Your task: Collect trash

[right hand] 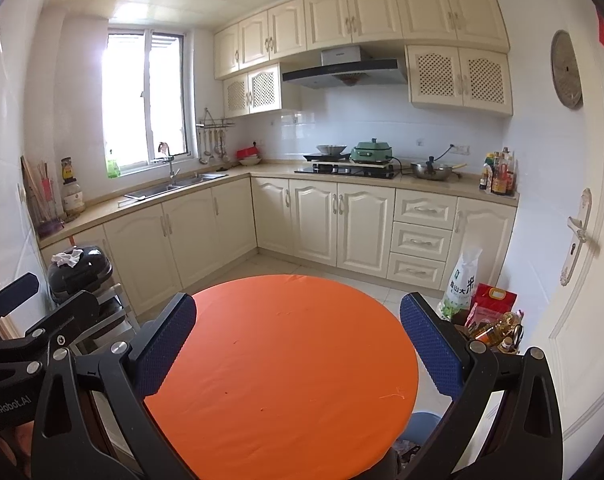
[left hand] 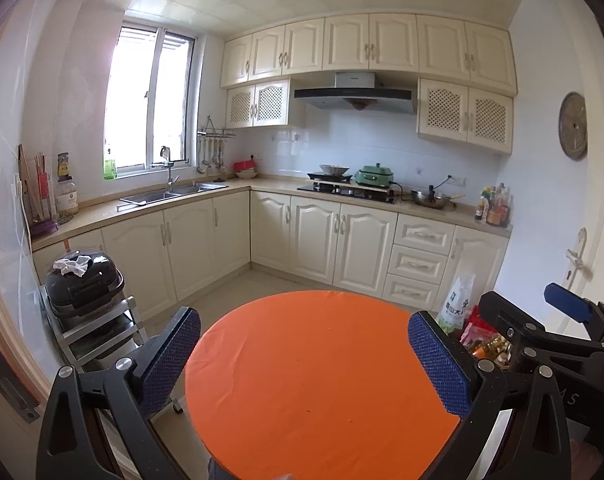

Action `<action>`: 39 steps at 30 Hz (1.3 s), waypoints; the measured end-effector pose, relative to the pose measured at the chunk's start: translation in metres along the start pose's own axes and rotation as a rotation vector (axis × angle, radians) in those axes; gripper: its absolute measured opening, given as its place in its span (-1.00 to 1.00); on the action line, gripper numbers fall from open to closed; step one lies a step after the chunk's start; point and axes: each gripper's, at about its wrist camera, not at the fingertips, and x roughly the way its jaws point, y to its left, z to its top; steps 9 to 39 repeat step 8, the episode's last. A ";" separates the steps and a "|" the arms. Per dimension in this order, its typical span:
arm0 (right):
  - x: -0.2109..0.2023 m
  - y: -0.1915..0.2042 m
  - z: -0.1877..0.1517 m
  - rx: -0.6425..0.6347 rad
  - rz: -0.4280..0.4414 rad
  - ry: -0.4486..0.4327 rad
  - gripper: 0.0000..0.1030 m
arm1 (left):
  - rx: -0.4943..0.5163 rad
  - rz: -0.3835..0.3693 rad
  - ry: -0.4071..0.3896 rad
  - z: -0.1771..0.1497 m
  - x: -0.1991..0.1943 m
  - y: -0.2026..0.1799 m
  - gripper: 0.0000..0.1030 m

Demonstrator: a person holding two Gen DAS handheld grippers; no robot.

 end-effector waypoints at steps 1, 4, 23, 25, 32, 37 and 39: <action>0.000 0.000 0.000 0.001 -0.001 0.000 1.00 | -0.001 -0.002 0.000 0.001 0.001 0.001 0.99; 0.000 -0.004 0.000 0.005 -0.004 0.002 1.00 | -0.009 -0.015 -0.004 0.001 0.001 0.004 0.98; 0.001 -0.005 -0.001 0.008 -0.001 0.008 1.00 | -0.012 -0.028 -0.007 0.002 0.003 0.006 0.99; 0.001 -0.005 -0.001 0.008 -0.001 0.008 1.00 | -0.012 -0.028 -0.007 0.002 0.003 0.006 0.99; 0.001 -0.005 -0.001 0.008 -0.001 0.008 1.00 | -0.012 -0.028 -0.007 0.002 0.003 0.006 0.99; 0.001 -0.005 -0.001 0.008 -0.001 0.008 1.00 | -0.012 -0.028 -0.007 0.002 0.003 0.006 0.99; 0.001 -0.005 -0.001 0.008 -0.001 0.008 1.00 | -0.012 -0.028 -0.007 0.002 0.003 0.006 0.99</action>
